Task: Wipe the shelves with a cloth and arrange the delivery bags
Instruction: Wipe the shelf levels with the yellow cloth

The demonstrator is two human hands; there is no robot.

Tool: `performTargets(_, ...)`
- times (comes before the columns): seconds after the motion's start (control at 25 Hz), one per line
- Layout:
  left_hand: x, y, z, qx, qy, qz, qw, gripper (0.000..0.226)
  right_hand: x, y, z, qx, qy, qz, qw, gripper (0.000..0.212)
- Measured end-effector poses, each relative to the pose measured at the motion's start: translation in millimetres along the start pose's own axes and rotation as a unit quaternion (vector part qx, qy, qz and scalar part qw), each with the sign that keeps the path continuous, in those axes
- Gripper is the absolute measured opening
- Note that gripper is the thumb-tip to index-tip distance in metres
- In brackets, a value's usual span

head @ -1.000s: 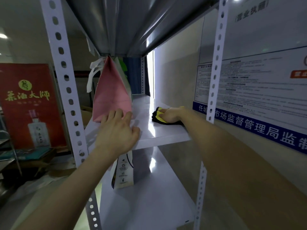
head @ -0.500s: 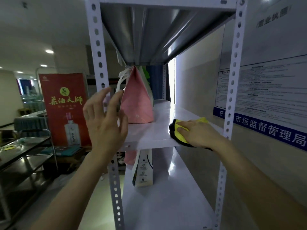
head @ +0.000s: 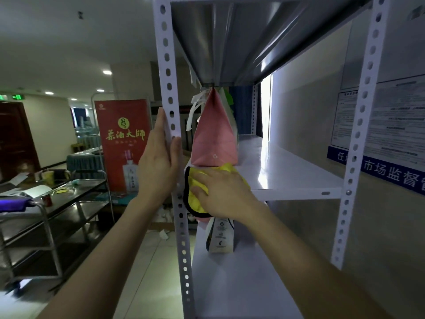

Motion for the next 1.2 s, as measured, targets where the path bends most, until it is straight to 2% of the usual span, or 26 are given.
performTargets(0.12,-4.6,2.7,0.5,-0.002,-0.001,-0.018,1.0,0.065,-25.8,-11.5,-24.1,0.022,-0.012,0.009,1.0,0.054)
performTargets(0.2,-10.9,5.6,3.9,-0.006,-0.009,-0.007,1.0,0.065,-48.5,-17.4,-43.2,0.013,0.008,-0.024,1.0,0.057)
performTargets(0.32,-30.6,7.2,11.0,-0.025,-0.04,0.013,0.999,0.062,-85.2,-20.0,-63.7,-0.037,0.035,-0.12,0.991,0.059)
performTargets(0.44,-64.2,5.5,18.9,-0.024,-0.058,0.019,0.998,0.057,-109.5,-15.4,-68.1,-0.061,0.024,-0.229,0.971,0.055)
performTargets(0.56,-111.2,4.1,34.2,-0.01,-0.091,0.035,0.995,0.053,-143.9,3.5,-67.6,-0.047,0.018,-0.327,0.944,0.057)
performTargets(0.64,-143.2,4.6,47.5,-0.002,-0.122,0.05,0.991,0.051,-178.7,31.4,-66.7,-0.012,0.014,-0.348,0.937,0.055)
performTargets(0.72,-176.1,7.2,59.2,0.007,-0.148,0.081,0.986,0.051,-214.0,65.4,-67.2,0.025,0.024,-0.304,0.952,0.052)
performTargets(0.8,-208.8,9.9,67.6,0.019,-0.172,0.117,0.978,0.05,-244.0,99.6,-71.3,0.059,0.06,-0.223,0.971,0.053)
performTargets(0.92,-256.2,8.9,77.6,0.052,-0.193,0.155,0.968,0.045,-282.0,144.8,-75.1,0.104,0.09,-0.131,0.982,0.057)
performTargets(1.2,-382.2,-3.4,93.1,0.124,-0.267,0.287,0.912,0.038,-362.5,233.5,-64.9,0.179,0.101,-0.036,0.978,0.067)
Point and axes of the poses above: each hand's wrist, its own x-axis towards the middle knuckle, its own y-axis out of the palm, z = x × y, the point moved 2 cm from there along x, towards the middle knuckle, and after that the axes turned 9 degrees about x, right-handed, at the moved point
